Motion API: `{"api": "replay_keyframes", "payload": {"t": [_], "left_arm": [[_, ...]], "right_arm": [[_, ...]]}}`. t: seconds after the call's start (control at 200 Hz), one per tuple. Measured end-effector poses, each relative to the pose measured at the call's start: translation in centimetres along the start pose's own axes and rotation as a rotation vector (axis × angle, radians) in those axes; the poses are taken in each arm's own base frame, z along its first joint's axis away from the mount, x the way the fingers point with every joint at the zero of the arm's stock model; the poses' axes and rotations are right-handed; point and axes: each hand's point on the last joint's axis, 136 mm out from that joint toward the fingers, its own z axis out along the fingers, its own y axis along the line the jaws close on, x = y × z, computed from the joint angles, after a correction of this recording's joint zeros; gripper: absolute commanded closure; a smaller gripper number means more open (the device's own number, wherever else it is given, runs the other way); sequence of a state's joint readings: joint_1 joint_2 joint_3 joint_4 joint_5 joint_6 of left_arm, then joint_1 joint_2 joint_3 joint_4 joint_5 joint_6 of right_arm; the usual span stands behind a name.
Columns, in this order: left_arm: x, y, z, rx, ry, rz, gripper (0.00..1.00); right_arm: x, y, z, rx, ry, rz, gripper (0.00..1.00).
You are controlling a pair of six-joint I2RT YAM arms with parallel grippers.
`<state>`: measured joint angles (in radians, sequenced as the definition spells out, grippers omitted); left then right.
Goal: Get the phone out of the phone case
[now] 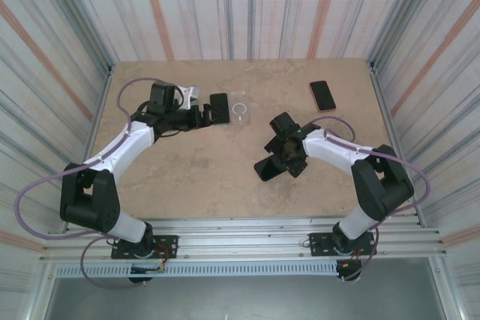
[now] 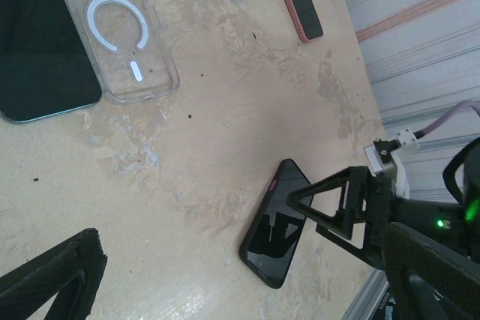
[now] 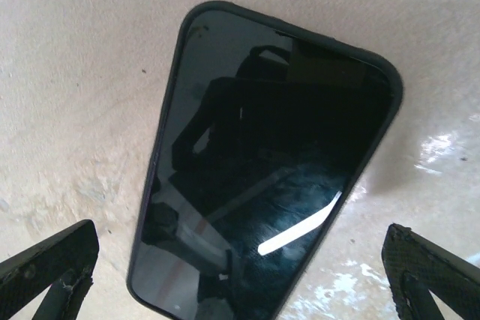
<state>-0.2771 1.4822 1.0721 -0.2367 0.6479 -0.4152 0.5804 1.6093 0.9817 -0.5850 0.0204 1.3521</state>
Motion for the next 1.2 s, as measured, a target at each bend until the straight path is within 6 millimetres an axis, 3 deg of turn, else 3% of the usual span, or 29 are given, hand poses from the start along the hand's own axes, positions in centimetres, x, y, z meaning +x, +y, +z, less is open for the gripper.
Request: {"api": "replay_keyframes", "payload": {"t": [0.241, 0.496, 0.882, 1.198], "left_arm": [[0.2, 0.0, 0.1, 0.008, 0.004, -0.001, 0.01], [0.8, 0.2, 0.2, 0.008, 0.015, -0.009, 0.01], [0.6, 0.2, 0.2, 0.013, 0.007, -0.002, 0.01], [0.6, 0.1, 0.2, 0.021, 0.005, 0.002, 0.01]], "right_arm": [[0.1, 1.0, 1.3, 0.071, 0.050, 0.069, 0.00], [0.6, -0.7, 1.8, 0.175, 0.080, 0.115, 0.03], [-0.1, -0.8, 2.6, 0.203, 0.080, 0.174, 0.07], [0.2, -1.0, 2.8, 0.218, 0.092, 0.212, 0.19]]}}
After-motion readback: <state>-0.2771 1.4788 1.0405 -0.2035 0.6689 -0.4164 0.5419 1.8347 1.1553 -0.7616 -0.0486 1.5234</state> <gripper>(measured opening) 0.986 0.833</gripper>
